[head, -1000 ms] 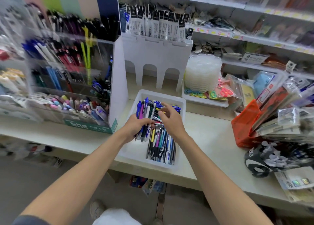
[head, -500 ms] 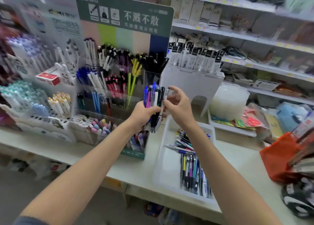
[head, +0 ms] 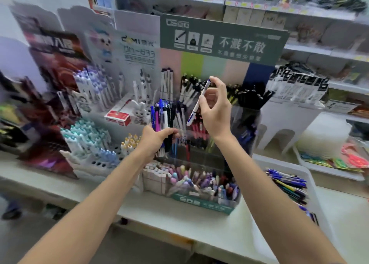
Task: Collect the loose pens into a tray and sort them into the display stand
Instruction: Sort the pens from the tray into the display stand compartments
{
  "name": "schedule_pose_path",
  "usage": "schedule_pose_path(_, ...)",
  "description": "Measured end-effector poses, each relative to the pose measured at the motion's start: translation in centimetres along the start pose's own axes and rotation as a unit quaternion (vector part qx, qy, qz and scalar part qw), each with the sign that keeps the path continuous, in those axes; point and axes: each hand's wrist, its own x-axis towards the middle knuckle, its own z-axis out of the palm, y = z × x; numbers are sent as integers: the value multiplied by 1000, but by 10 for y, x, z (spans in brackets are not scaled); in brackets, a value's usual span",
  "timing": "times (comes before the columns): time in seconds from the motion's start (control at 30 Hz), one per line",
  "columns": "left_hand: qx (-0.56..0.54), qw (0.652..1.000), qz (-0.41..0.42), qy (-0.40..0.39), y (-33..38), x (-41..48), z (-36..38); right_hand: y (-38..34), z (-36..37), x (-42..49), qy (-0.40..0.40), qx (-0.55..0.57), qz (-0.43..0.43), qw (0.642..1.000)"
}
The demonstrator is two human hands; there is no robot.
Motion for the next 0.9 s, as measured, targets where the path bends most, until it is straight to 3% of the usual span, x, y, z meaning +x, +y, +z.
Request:
schedule_pose_path(0.1, -6, 1000, -3, -20, 0, 8, -12, 3, 18, 3, 3, -56, -41, 998)
schedule_pose_path(0.2, -9, 999, -12, -42, -3, 15, -18, 14, 31, -2, -46, -125, -59, 989)
schedule_pose_path(0.47, -3, 996, -17, -83, -6, 29, -25, 38, 38, -27, -113, -298, -109, 942)
schedule_pose_path(0.57, 9, 995, -7, -102, -5, 30, -22, 29, 31, -30, -85, -266, -102, 955)
schedule_pose_path(0.63, 18, 993, 3, -114, -4, 31, -15, 16, 27, -29, -110, -172, -32, 978)
schedule_pose_path(0.73, 36, 990, 36, -129, -1, 31, 5, 1, 23, -26, -161, -56, 86, 982)
schedule_pose_path(0.9, 37, 987, 49, -147, 5, 32, 46, 0, -13, -9, -94, -70, 96, 988)
